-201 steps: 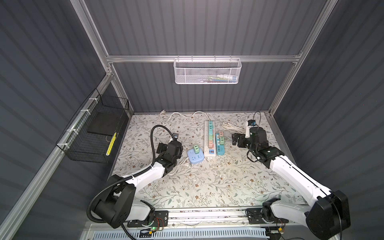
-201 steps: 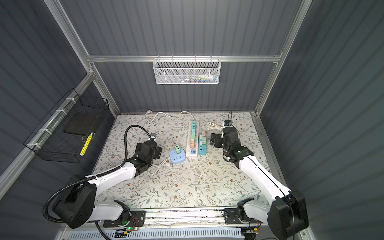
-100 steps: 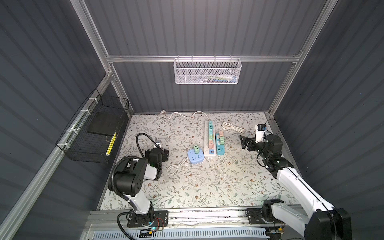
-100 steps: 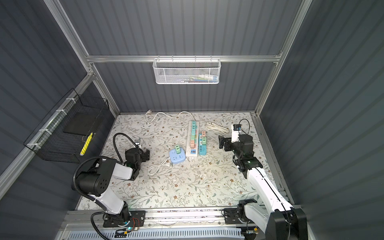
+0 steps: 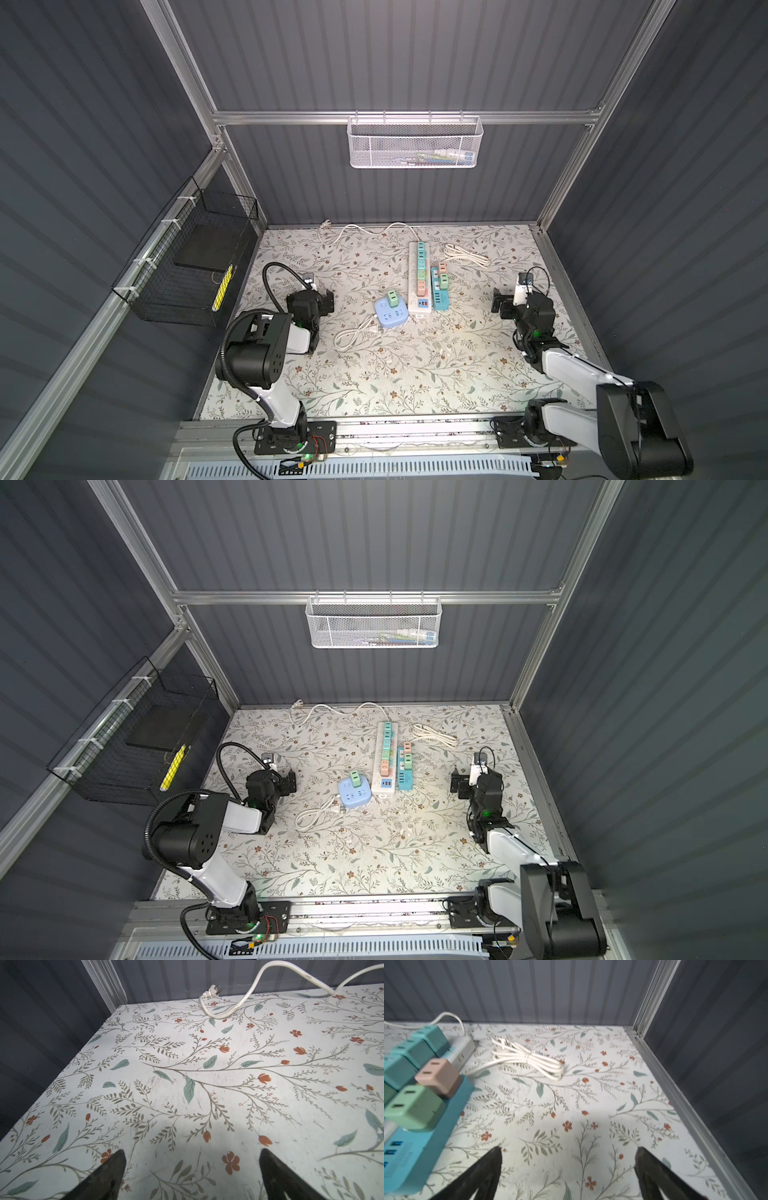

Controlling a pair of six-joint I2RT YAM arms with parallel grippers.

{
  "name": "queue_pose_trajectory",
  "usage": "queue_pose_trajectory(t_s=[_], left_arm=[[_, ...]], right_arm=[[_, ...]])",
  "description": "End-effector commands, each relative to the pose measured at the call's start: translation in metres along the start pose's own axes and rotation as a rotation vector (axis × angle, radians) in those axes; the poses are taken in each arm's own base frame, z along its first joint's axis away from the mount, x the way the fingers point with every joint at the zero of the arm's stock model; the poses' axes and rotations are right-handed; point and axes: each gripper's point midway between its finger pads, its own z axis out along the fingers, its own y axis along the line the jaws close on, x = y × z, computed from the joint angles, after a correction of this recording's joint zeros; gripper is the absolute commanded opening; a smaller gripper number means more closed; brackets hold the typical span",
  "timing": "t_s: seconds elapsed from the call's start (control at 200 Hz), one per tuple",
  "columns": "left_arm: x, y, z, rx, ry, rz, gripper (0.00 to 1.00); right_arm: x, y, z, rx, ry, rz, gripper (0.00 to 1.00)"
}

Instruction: Insert the plug

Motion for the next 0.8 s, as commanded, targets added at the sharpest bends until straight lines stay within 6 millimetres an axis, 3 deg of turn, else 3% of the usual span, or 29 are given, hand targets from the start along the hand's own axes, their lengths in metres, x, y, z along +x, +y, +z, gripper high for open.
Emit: queue_pose_trajectory(t_s=[0.0, 0.05, 0.085, 0.195, 0.29, 0.79], left_arm=[[-0.005, -0.001, 0.002, 0.008, -0.013, -0.019, 1.00], [-0.005, 0.000, 0.002, 0.007, -0.014, -0.019, 1.00], [-0.005, -0.001, 0.002, 0.009, -0.013, -0.019, 1.00], [-0.005, -0.001, 0.002, 0.007, -0.013, -0.018, 1.00], [-0.006, -0.001, 0.002, 0.009, -0.014, -0.018, 1.00], [-0.005, -0.001, 0.003, 0.009, -0.012, -0.018, 1.00]], right_arm=[[-0.024, -0.017, -0.002, 0.100, -0.229, 0.058, 0.99], [-0.029, -0.026, -0.007, 0.164, -0.305, 0.073, 0.99], [-0.029, -0.024, -0.004, 0.154, -0.269, 0.072, 0.99], [-0.022, -0.035, 0.027, 0.144, -0.120, 0.122, 0.99], [-0.015, -0.041, 0.027, 0.128, -0.074, 0.167, 0.99], [-0.019, -0.040, 0.026, 0.125, -0.108, 0.165, 0.99]])
